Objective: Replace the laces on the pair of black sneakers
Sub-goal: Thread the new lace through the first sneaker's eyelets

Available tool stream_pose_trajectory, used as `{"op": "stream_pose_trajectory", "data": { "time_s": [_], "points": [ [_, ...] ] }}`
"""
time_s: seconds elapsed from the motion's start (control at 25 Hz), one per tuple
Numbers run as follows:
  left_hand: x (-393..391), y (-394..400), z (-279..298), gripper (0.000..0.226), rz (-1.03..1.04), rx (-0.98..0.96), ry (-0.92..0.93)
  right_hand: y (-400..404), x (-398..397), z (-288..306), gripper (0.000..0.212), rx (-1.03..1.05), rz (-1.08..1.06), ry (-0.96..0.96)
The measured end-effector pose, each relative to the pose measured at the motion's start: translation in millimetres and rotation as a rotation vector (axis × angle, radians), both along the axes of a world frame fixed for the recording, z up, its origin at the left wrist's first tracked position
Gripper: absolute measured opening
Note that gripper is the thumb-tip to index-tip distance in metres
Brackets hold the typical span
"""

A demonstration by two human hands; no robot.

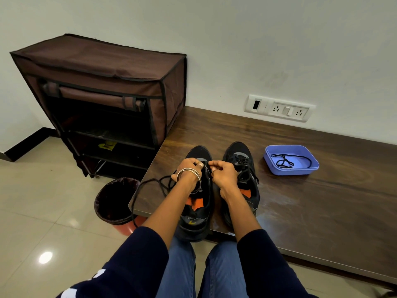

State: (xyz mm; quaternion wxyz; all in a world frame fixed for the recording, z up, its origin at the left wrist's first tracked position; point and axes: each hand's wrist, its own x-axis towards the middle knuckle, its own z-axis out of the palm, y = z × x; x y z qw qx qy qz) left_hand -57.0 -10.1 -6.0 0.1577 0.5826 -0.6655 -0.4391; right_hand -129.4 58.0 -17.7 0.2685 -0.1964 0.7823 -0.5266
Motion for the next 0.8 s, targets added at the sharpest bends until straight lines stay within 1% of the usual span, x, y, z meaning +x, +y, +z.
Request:
{"op": "stream_pose_trajectory", "data": {
  "time_s": [0.08, 0.28, 0.44, 0.64, 0.8],
  "points": [
    [0, 2, 2, 0.018, 0.015, -0.016, 0.003, 1, -1, 2, 0.021, 0.002, 0.0, 0.036],
    [0, 8, -2, 0.017, 0.051, -0.119, -0.009, 3, 1, 5, 0.018, 0.037, -0.002, 0.134],
    [-3, 7, -8, 0.018, 0.046, -0.16, -0.041, 3, 0, 7, 0.014, 0.051, -0.017, 0.121],
    [-6, 7, -12, 0.021, 0.025, -0.228, -0.126, 6, 0, 8, 0.014, 0.034, -0.011, 0.12],
    [-10, 6, -9, 0.022, 0.035, -0.17, -0.179, 7, 1, 9, 0.015, 0.029, -0.005, 0.13]
  ]
}}
